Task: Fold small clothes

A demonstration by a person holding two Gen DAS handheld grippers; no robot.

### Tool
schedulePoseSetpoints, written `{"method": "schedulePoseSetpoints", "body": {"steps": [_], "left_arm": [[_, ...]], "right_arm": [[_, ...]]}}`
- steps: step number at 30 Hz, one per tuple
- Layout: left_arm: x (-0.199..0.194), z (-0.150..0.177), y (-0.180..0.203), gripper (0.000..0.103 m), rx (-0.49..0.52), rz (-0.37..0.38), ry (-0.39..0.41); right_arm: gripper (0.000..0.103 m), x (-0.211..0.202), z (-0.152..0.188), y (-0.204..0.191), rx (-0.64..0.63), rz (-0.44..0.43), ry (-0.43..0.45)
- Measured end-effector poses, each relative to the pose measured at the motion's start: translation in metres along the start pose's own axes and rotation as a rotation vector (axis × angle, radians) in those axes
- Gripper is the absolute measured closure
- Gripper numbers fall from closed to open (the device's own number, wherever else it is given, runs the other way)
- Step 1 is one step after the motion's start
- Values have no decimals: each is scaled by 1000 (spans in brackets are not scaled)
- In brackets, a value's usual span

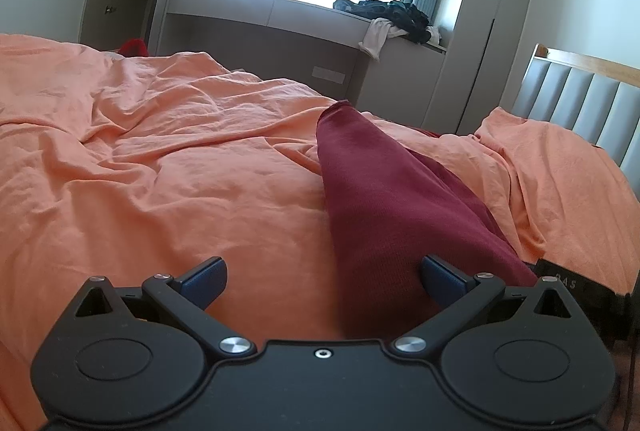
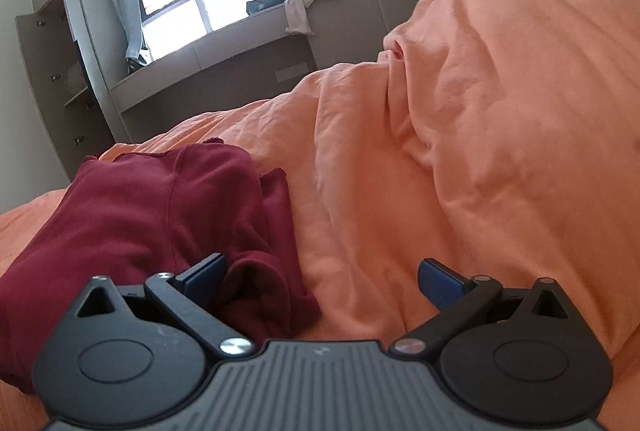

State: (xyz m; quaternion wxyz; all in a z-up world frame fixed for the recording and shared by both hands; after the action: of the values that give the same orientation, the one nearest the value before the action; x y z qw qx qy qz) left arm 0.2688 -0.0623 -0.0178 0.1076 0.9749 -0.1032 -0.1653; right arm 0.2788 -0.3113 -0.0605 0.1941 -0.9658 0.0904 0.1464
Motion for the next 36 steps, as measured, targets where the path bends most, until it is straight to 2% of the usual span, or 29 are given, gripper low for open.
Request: {"method": "schedulePoseSetpoints", "body": {"steps": [7,13,21,29,33,36], "left_arm": [[0,0,-1,0,-1,1,-3],[1,0,-1,0,-4,1,-3],[1,1,-2,0,-8,0,-2],[1,1,-2,0,-8,0,-3],[1,1,-2,0,-9,1,-4],[2,2,-2,0,-11,1,-5]], "right_arm": [[0,-3,10,1,32,7,31],[0,-8,5,5,58,-14,32],[0,-6,-12,8,86,-30,96],[0,14,-33,-11,49,-156,141],[0,38,-37,-20,44,-257,93],[0,52,-31,-22,68,-287,56]]}}
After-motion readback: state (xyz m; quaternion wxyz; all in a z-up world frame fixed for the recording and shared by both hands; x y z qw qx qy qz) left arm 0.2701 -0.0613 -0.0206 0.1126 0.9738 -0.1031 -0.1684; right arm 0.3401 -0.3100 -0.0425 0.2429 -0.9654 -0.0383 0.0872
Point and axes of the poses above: each gripper's, at about its wrist camera, not at the fingertips, and x roughly the way its jaws point, y to its right, z to its underside, the point moved 5 cm from there along x, roughly the way its jaws point, and after that the axes turned 9 degrees about y, right-handed, at the moved point
